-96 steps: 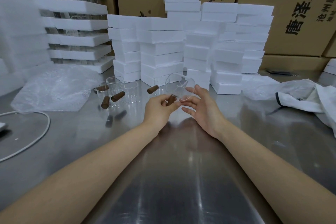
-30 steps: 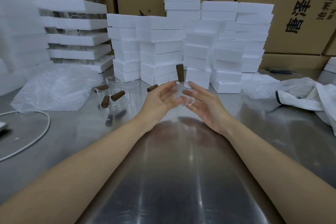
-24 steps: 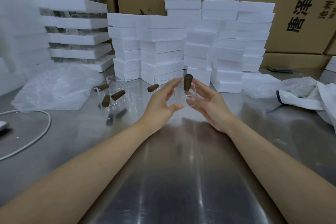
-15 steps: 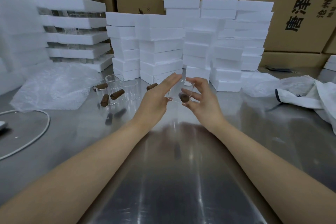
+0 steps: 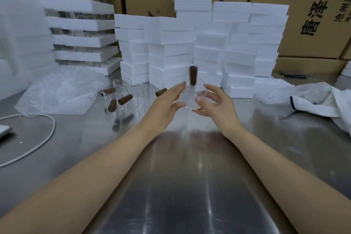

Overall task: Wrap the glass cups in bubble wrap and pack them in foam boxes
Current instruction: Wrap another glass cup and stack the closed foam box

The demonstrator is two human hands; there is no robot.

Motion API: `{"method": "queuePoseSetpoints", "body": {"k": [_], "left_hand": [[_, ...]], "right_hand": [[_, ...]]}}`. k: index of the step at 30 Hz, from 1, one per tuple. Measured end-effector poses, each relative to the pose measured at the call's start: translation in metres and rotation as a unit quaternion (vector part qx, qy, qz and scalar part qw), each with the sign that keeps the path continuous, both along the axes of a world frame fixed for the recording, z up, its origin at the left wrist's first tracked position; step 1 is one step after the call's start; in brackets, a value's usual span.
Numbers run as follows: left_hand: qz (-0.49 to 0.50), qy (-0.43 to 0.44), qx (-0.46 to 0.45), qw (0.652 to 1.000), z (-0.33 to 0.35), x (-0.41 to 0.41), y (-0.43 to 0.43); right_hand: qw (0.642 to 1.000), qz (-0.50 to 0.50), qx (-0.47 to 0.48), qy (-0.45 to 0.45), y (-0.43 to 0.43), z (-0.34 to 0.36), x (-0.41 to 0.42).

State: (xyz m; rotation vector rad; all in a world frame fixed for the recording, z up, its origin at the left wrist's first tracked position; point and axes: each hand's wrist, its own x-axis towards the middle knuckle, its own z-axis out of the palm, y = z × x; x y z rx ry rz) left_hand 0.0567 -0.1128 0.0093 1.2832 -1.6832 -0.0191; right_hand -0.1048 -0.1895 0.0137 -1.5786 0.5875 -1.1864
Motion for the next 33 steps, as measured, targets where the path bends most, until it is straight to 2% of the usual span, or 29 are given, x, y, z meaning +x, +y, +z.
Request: {"method": "queuePoseSetpoints", "body": {"k": [3, 5, 7, 9, 11, 13, 15, 17, 18, 20, 22, 25, 27, 29, 31, 33], "left_hand": [[0.090, -0.080, -0.109, 0.987, 0.011, 0.001, 0.009], [0.198, -0.109, -0.209, 0.951, 0.025, 0.010, 0.015], [0.291, -0.072, -0.271, 0.915, 0.045, 0.029, 0.022], [0.396, -0.010, -0.276, 0.876, 0.061, 0.062, 0.033], [0.502, 0.027, -0.208, 0.839, 0.058, 0.099, 0.047], [0.570, 0.025, -0.082, 0.817, 0.035, 0.132, 0.064], [0.595, 0.016, 0.083, 0.799, 0.010, 0.153, 0.080], [0.597, 0.014, 0.252, 0.762, 0.000, 0.161, 0.085], [0.593, 0.006, 0.291, 0.751, 0.000, 0.161, 0.084], [0.577, -0.003, 0.286, 0.765, 0.002, 0.159, 0.080], [0.557, 0.045, 0.238, 0.794, 0.003, 0.156, 0.076], [0.551, 0.198, 0.095, 0.805, 0.009, 0.148, 0.074], [0.568, 0.230, -0.017, 0.790, 0.021, 0.135, 0.072], [0.559, 0.179, -0.130, 0.799, 0.034, 0.118, 0.068], [0.486, 0.099, -0.208, 0.843, 0.045, 0.095, 0.062], [0.376, 0.013, -0.224, 0.899, 0.050, 0.069, 0.054]], "right_hand": [[0.990, 0.007, 0.135, -0.043, -0.004, 0.006, -0.005], [0.981, 0.021, 0.185, -0.048, -0.006, 0.006, -0.008], [0.978, 0.026, 0.204, -0.034, -0.008, 0.005, -0.007], [0.978, 0.030, 0.207, -0.015, -0.009, 0.005, -0.005], [0.979, 0.033, 0.203, 0.000, -0.010, 0.004, -0.002], [0.980, 0.035, 0.198, 0.013, -0.011, 0.002, -0.001], [0.980, 0.034, 0.195, 0.021, -0.012, 0.001, -0.001], [0.980, 0.034, 0.193, 0.027, -0.012, 0.001, 0.000], [0.981, 0.033, 0.191, 0.031, -0.012, 0.001, 0.000], [0.981, 0.033, 0.184, 0.043, -0.012, 0.000, 0.000], [0.982, 0.037, 0.174, 0.055, -0.010, 0.000, 0.000], [0.983, 0.038, 0.165, 0.068, -0.007, 0.001, 0.001], [0.984, 0.037, 0.163, 0.067, -0.005, 0.002, 0.001], [0.984, 0.035, 0.157, 0.072, -0.005, 0.002, 0.002], [0.985, 0.034, 0.153, 0.074, -0.006, 0.002, 0.002], [0.985, 0.030, 0.155, 0.070, -0.006, 0.002, 0.001]]}}
